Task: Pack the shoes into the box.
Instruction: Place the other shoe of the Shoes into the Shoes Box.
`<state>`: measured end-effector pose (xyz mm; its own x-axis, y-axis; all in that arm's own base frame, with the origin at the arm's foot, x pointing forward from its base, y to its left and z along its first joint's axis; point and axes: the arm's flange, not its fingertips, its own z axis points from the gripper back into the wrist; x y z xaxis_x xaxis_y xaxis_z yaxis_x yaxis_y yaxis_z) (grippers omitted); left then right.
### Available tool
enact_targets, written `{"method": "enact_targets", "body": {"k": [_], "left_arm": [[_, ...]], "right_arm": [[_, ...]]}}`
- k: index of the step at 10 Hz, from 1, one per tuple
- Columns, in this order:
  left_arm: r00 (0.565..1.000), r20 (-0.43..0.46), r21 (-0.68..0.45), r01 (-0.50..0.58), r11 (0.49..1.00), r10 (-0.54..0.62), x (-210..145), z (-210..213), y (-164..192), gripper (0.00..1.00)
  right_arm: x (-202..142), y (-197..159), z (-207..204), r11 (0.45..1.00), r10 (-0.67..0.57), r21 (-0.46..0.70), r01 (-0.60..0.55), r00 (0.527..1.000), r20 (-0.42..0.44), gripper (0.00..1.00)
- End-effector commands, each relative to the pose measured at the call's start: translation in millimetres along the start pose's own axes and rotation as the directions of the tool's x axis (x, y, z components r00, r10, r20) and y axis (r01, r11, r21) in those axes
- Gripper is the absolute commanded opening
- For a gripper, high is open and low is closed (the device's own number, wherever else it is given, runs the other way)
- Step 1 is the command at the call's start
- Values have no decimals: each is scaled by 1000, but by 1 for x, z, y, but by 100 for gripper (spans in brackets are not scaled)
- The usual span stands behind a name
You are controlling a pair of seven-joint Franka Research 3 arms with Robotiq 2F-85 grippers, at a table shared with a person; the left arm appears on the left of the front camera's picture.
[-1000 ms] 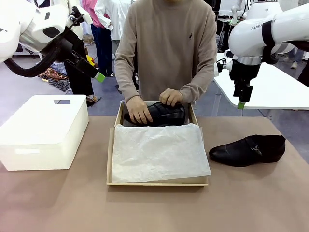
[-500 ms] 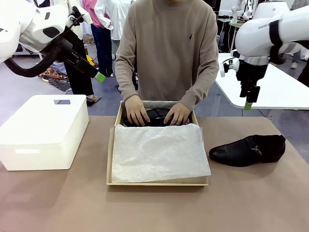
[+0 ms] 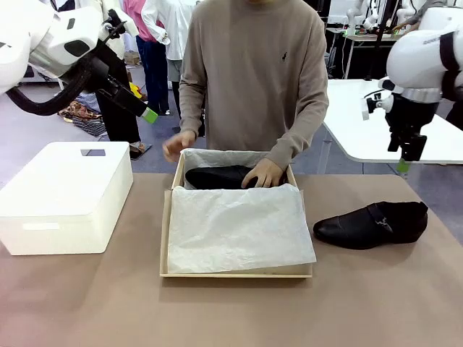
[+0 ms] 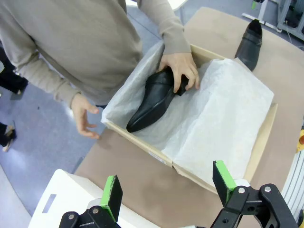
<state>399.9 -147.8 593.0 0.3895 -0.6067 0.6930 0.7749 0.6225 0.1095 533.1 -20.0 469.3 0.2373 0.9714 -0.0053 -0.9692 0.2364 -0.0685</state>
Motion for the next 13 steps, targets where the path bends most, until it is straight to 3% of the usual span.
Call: {"method": "enact_targets", "body": {"k": [1,5,13], "left_arm": [[1000,15,-16,9,1000,-9,-2,0,2,100],[1000,15,-16,9,1000,-9,-2,0,2,100],[1000,15,-16,9,1000,-9,-2,0,2,100]], "right_arm": [[-16,19,-10,999,24,-44,-21,998,60,100],[-28,35,-29,1000,25,-1,-25,998,60,100],[-24,32,-29,1000,0,16,0,999,32,100]]}}
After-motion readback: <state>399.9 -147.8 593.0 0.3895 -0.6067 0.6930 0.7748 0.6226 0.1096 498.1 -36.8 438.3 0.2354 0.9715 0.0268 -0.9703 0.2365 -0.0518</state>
